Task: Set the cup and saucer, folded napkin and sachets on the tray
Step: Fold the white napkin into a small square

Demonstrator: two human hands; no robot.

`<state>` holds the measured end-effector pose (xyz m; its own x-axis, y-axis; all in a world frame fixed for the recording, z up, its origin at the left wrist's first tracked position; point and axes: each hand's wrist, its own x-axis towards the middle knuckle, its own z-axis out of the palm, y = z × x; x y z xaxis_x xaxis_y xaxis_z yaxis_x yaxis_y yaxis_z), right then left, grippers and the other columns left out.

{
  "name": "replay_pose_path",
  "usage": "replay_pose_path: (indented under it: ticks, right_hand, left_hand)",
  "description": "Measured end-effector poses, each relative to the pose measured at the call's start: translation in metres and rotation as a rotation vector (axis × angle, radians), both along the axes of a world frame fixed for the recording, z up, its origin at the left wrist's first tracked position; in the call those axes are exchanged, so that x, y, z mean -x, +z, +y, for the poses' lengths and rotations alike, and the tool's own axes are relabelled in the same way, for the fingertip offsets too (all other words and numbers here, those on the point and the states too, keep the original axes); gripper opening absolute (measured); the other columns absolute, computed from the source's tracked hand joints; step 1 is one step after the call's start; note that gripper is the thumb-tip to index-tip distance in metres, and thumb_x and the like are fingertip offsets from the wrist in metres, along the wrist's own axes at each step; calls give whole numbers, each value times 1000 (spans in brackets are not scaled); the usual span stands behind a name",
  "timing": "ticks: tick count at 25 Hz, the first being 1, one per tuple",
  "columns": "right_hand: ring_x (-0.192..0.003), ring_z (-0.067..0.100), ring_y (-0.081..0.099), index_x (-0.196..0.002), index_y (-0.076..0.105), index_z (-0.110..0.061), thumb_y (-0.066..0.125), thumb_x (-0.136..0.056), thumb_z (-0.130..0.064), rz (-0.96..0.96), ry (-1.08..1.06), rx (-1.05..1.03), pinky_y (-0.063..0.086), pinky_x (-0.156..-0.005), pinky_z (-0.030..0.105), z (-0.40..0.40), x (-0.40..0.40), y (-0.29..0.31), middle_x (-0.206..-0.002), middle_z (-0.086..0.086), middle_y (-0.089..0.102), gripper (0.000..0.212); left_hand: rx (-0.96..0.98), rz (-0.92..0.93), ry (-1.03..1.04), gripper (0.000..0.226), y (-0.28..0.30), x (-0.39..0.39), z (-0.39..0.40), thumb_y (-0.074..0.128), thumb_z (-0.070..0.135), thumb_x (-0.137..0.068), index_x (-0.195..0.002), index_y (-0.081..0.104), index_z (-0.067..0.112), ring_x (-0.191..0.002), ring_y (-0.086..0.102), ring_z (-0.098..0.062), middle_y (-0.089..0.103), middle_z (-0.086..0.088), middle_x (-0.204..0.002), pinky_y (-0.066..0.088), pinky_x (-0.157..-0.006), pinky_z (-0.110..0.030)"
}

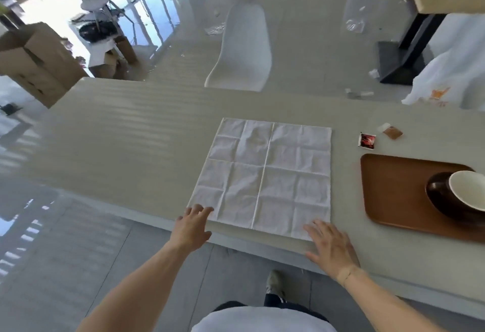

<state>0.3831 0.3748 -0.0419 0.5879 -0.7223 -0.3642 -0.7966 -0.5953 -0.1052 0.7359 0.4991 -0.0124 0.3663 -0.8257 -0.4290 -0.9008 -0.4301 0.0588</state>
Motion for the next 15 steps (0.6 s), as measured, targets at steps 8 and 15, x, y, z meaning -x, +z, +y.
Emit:
replay_pose_path:
  ticks: [8, 15]
  right_hand:
    - [-145, 17, 22, -151, 26, -29, 51, -93, -46, -11, -58, -31, 34, -107, 38, 9, 3, 1, -159, -4, 22, 65]
    - [-89, 21, 72, -93, 77, -19, 89, -37, 7, -223, -137, 202, 55, -56, 34, 41, 3, 9, -101, 1, 75, 62]
  left_hand:
    - [26, -45, -140, 91, -29, -26, 5, 67, 39, -86, -154, 8, 34, -139, 34, -23, 21, 2, -159, 36, -107, -39]
    - [295, -66, -365, 78, -39, -50, 23, 82, -1, -59, -127, 50, 20, -86, 64, -24, 62, -2, -110, 52, -74, -39]
